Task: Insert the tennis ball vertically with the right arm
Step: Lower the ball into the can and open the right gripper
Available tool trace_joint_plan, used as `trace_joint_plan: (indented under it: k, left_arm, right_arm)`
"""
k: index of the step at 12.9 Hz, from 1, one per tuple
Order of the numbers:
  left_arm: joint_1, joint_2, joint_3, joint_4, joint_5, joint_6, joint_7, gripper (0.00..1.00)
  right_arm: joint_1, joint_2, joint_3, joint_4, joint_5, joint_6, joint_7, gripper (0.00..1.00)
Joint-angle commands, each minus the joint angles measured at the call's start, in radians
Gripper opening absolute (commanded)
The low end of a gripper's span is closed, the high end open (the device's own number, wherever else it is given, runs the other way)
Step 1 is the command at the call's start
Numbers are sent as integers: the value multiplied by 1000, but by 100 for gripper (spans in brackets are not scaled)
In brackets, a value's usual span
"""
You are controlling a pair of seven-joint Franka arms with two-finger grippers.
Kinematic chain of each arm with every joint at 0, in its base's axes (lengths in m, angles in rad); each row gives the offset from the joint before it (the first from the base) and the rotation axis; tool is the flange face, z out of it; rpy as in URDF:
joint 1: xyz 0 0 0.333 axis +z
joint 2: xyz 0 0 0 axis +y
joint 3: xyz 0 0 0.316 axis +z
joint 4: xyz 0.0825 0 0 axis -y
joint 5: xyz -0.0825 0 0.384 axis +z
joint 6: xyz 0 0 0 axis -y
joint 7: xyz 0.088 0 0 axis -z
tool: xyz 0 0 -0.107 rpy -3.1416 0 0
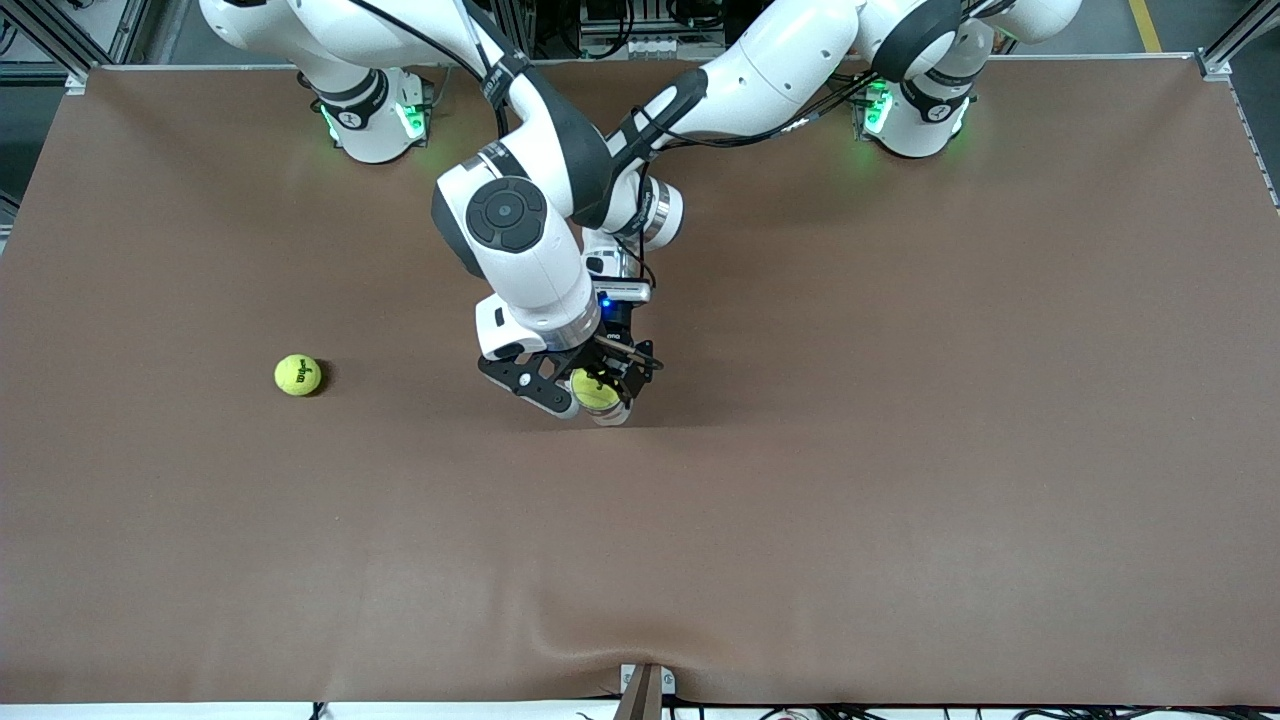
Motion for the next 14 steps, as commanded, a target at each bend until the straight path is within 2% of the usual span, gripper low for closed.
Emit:
trace_joint_plan:
  k: [1, 7, 11, 14]
  left_arm:
    - [-7, 46, 0, 60, 39, -20, -20, 77]
    - [-7, 49, 0, 60, 39, -20, -21, 77]
    - [-7, 49, 0, 60, 39, -20, -23, 77]
    - [-7, 52, 0, 61, 39, -20, -23, 77]
  right_arm:
    - [10, -3, -14, 35, -17, -27, 19, 100]
    - [10, 12, -11, 71, -6, -8, 117, 100]
    - [24, 35, -7, 73, -5, 113, 206, 100]
    - [26, 73, -8, 73, -9, 123, 206, 100]
